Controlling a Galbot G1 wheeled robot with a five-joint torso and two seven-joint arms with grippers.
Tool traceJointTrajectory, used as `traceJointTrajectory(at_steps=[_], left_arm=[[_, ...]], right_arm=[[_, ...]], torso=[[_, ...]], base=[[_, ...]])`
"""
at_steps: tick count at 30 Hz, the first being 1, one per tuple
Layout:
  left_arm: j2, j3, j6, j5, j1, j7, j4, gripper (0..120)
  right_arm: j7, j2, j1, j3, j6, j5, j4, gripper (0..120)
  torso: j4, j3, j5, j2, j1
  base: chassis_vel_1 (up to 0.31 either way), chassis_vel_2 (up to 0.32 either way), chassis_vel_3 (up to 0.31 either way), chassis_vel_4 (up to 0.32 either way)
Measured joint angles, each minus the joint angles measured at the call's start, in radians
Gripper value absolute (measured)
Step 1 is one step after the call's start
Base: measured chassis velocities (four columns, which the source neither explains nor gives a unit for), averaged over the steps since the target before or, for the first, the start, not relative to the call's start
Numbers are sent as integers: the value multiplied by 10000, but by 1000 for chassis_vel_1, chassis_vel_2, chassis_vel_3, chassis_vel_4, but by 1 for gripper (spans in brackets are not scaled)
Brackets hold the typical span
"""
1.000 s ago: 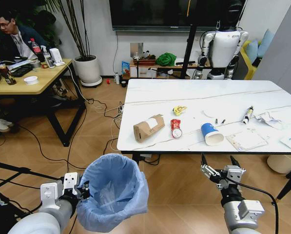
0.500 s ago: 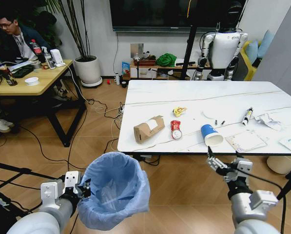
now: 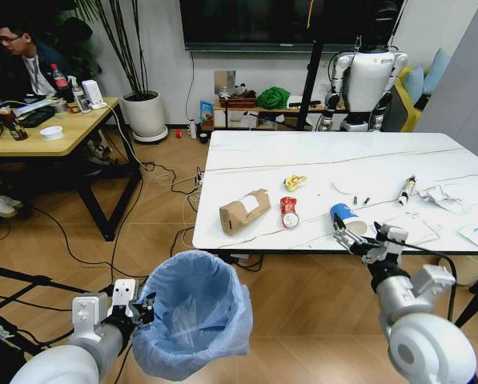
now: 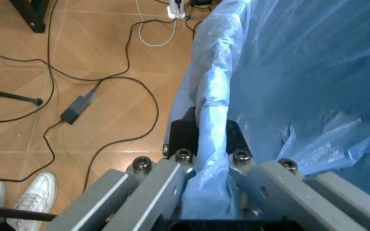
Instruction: Pick up the trash bin and place the trash from the table into it.
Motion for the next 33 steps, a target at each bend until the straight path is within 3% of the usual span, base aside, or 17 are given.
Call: traceJointTrajectory(at_steps=[1,4,8,12,22,33], left_arm=[[0,0,0,0,0,0,0,0],[-12,11,0,4,36,0,0,0],[-75,12,0,39,40,1,0,0],[-220,14,0,64,-42,7,0,0],[-233,-97,0,27,-185,15,0,0],[-319,-101,0,-45,-463,26,0,0]], right_arm=[[0,0,0,0,0,0,0,100],[342,-1260,781,-445,-251,810,-352,100],[462,-1726,1327,-913,-313,998,-699,100],[1232,-2158,3079,-2352,-771,1870,-1413,100],[3287,-1872,6210,-5450,-1495,4143,-3235,100],[3447,-1647,6454,-5952,-1597,4421,-4426,100]], torso=[[0,0,0,0,0],[0,-4,1,-10,-4],[0,-6,1,-15,-5],[0,-12,1,-23,-9],[2,-19,-1,-35,-15],[-2,-24,-1,-43,-18]], base=[[0,0,0,0],[0,0,0,0],[0,0,0,0],[0,0,0,0],[0,0,0,0],[0,0,0,0]])
